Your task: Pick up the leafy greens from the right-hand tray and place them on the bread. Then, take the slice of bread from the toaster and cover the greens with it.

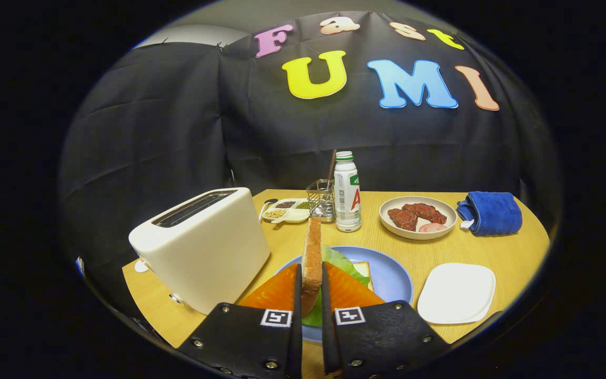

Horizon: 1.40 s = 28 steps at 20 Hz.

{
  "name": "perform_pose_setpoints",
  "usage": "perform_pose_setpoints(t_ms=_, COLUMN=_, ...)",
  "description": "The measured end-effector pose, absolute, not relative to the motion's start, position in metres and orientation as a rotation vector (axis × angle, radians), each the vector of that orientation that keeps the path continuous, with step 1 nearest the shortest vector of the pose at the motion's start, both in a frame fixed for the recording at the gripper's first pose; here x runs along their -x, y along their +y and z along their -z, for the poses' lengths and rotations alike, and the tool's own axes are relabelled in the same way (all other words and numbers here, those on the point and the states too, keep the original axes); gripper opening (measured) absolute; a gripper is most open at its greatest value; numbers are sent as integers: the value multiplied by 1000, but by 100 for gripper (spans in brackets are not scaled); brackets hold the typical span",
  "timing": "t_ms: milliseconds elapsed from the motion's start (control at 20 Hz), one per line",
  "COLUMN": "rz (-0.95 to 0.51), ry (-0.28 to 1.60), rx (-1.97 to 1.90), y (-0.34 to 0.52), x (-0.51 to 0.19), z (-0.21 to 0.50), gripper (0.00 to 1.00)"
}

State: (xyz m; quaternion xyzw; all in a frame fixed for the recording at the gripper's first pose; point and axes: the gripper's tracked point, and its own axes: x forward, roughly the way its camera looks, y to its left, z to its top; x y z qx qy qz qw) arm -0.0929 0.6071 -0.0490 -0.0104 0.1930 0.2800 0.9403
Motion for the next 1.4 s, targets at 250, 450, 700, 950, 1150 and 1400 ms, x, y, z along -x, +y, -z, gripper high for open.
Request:
perform_pose_setpoints(t_ms=250, rz=-552, ry=398, rx=40, y=599, x=86, z=53, gripper=25)
perform_pose_setpoints(t_ms=450, rz=-540, ry=405, rx=48, y=593, x=84, z=55, gripper=28)
perform_pose_setpoints(t_ms=700, rz=-524, ry=417, rx=50, y=588, x=80, z=60, gripper=38)
perform_pose_setpoints(t_ms=950, rz=-514, ry=432, rx=59, y=581, x=76, z=66, gripper=38)
perform_pose_setpoints(t_ms=1150, rz=-509, ry=454, rx=37, y=575, x=73, z=71, gripper=43)
perform_pose_setpoints(t_ms=1400, rz=-494, ry=456, rx=42, y=568, x=69, z=73, gripper=46)
